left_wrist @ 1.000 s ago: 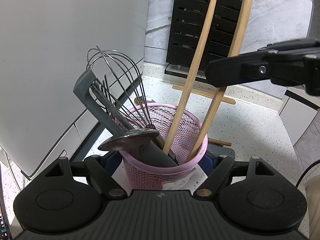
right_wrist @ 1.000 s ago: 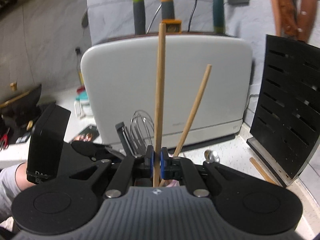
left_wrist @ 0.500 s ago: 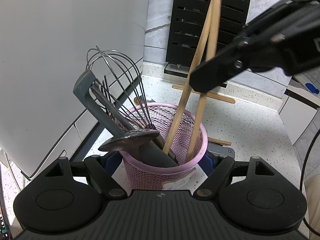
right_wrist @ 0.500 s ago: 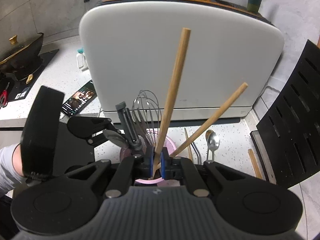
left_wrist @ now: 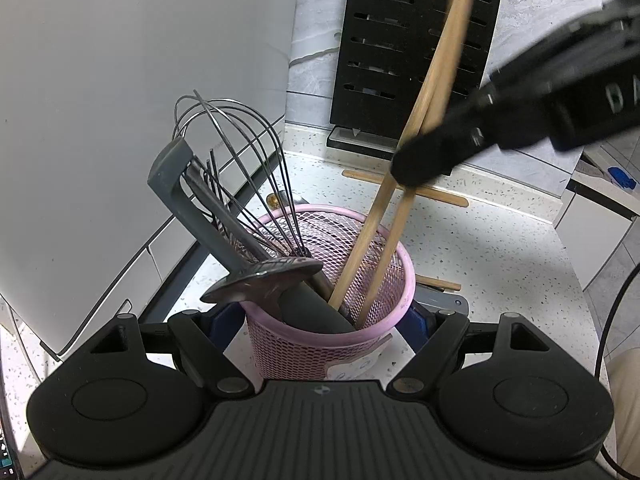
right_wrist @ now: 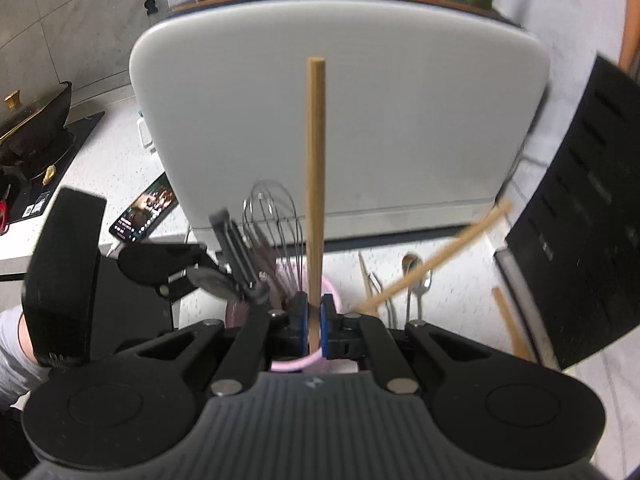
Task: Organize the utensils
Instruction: 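Lower the chopstick into the pink cup and open the right tool, then move the right tool to the last wooden chopstick and grasp it, then lift the chopstick with the right tool and carry it over the pink cup, then lower the chopstick into the pink cup and open the right tool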
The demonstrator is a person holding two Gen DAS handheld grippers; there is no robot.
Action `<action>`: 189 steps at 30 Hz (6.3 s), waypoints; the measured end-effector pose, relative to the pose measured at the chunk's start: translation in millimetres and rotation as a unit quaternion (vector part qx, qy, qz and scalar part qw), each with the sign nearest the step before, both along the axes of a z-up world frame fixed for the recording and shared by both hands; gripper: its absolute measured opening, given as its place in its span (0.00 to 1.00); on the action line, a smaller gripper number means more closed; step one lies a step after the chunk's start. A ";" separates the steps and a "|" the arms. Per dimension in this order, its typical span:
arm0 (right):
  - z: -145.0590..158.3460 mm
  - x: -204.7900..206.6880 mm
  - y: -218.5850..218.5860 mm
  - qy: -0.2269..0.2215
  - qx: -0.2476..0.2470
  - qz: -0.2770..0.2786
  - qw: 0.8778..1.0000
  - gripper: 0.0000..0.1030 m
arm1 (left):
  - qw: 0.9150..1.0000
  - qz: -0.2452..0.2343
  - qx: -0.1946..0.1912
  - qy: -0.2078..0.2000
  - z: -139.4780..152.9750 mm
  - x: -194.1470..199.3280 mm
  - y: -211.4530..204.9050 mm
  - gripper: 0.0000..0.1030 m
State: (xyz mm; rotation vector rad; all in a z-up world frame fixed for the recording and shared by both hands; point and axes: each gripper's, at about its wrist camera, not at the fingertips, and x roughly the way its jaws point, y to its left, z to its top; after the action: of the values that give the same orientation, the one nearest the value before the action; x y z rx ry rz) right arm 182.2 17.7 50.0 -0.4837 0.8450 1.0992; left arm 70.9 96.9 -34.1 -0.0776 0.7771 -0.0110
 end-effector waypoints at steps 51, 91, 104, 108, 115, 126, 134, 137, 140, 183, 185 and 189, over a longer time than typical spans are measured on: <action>-86.9 57.6 16.6 0.037 -0.138 0.035 0.989 0.03 | 1.000 0.001 -0.002 0.006 1.8 2.6 0.6 0.89; -136.7 109.1 64.9 0.064 -0.094 0.042 0.993 0.03 | 1.000 0.006 -0.001 0.016 5.9 11.6 -0.8 0.89; -124.1 81.9 45.9 0.046 -0.080 0.028 0.995 0.02 | 1.000 0.008 -0.001 0.015 5.3 12.4 -1.2 0.89; -110.8 78.2 38.2 0.046 -0.073 0.026 0.996 0.02 | 1.000 0.008 -0.001 0.015 5.1 12.1 -0.6 0.89; -84.1 75.0 12.4 0.039 -0.049 0.002 0.998 0.02 | 1.000 0.008 -0.002 0.014 4.7 11.2 -0.7 0.89; -41.7 56.2 -56.5 0.002 0.061 -0.077 0.995 0.02 | 1.000 0.009 -0.002 0.014 4.9 11.9 -0.8 0.89; -20.2 13.9 -97.4 -0.065 0.193 -0.132 0.970 0.01 | 1.000 0.009 -0.002 0.015 5.5 12.7 -2.3 0.89; -16.9 -3.3 -106.1 -0.103 0.229 -0.147 0.957 0.01 | 1.000 0.009 -0.002 0.016 5.8 13.4 -3.1 0.89; -15.2 -17.7 -110.6 -0.132 0.266 -0.167 0.940 0.01 | 1.000 0.007 -0.002 0.015 5.6 14.2 -4.0 0.89; -74.7 -36.6 -88.2 -0.113 0.349 -0.192 0.910 0.02 | 0.999 -0.005 -0.043 0.010 2.3 14.1 -1.3 0.89; -75.9 -33.1 -82.0 -0.101 0.339 -0.186 0.917 0.02 | 0.999 -0.006 -0.043 0.010 2.3 13.0 -1.4 0.88; -82.4 -28.4 -67.6 -0.088 0.312 -0.173 0.930 0.02 | 0.999 -0.005 -0.043 0.009 2.1 12.7 -1.4 0.88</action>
State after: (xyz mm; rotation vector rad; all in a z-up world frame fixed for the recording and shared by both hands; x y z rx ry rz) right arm 153.8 -49.9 -32.4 0.1015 0.3646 0.9136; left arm 83.6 95.5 -32.0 -0.1557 0.7954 -0.0538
